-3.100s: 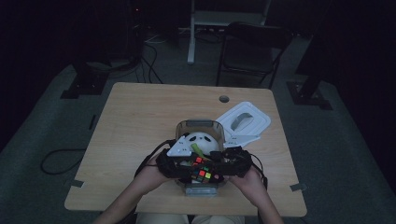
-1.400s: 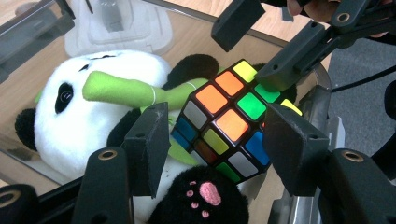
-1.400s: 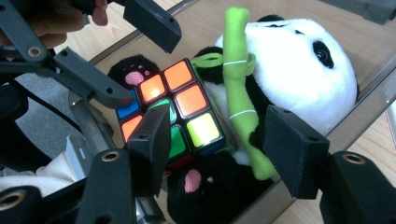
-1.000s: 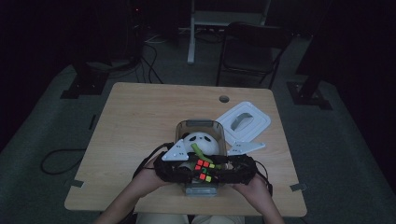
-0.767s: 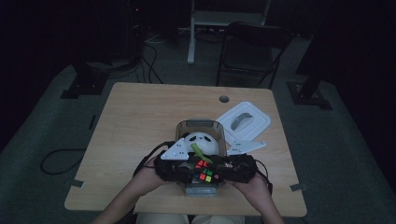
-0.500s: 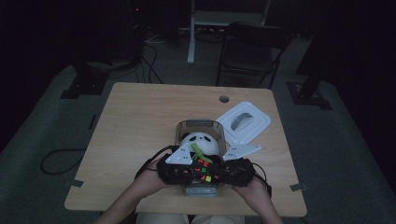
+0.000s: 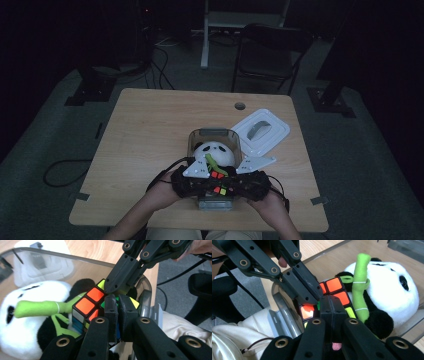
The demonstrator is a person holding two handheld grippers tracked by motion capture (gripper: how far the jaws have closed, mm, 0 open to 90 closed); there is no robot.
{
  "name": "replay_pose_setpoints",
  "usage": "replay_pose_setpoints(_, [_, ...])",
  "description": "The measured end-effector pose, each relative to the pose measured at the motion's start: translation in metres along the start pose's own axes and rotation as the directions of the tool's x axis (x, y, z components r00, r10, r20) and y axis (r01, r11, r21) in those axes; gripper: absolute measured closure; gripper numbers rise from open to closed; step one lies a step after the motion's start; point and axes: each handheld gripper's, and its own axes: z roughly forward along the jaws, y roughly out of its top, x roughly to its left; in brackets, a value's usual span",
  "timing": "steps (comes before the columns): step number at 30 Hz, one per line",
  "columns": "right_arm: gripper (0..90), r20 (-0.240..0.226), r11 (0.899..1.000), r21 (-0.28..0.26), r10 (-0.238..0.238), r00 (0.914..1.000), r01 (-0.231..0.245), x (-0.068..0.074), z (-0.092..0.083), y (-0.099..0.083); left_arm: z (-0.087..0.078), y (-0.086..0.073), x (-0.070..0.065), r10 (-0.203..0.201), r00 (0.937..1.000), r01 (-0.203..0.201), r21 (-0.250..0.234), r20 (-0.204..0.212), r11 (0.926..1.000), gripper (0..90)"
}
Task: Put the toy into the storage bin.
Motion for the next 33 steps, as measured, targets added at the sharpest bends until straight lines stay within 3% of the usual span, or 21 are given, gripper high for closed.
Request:
replay_pose_setpoints(8, [90.0, 0.003, 0.999, 0.025, 0.036, 0.9994, -0.036, -0.005, 0.007, 0.004, 0.003, 0.000, 0.006, 0.008, 0.9995, -0.007, 0.029, -0.032, 0.9996, 90.0])
replay_pose_setpoints(12, [90.0, 0.007, 0.998, 0.034, 0.045, 0.9990, -0.045, -0.009, 0.010, 0.006, 0.005, 0.001, 0.010, 0.003, 0.9996, -0.002, 0.037, -0.028, 0.9993, 90.0])
replay_pose_setpoints(17, [90.0, 0.007, 0.997, 0.063, 0.042, 0.9991, -0.042, -0.009, 0.014, 0.006, 0.008, -0.002, 0.007, 0.030, 0.9990, -0.028, 0.060, -0.034, 0.9978, 90.0])
replay_pose_setpoints(31, [90.0, -0.022, 0.995, 0.080, 0.070, 0.9973, -0.068, -0.013, 0.018, 0.003, 0.013, -0.006, 0.009, -0.001, 1.0000, 0.000, 0.050, 0.001, 0.9987, 90.0])
replay_pose_setpoints(33, [90.0, -0.028, 0.995, 0.056, 0.080, 0.9964, -0.079, -0.012, 0.014, 0.004, 0.007, -0.005, 0.009, -0.034, 0.9993, 0.034, 0.012, 0.015, 0.9994, 90.0])
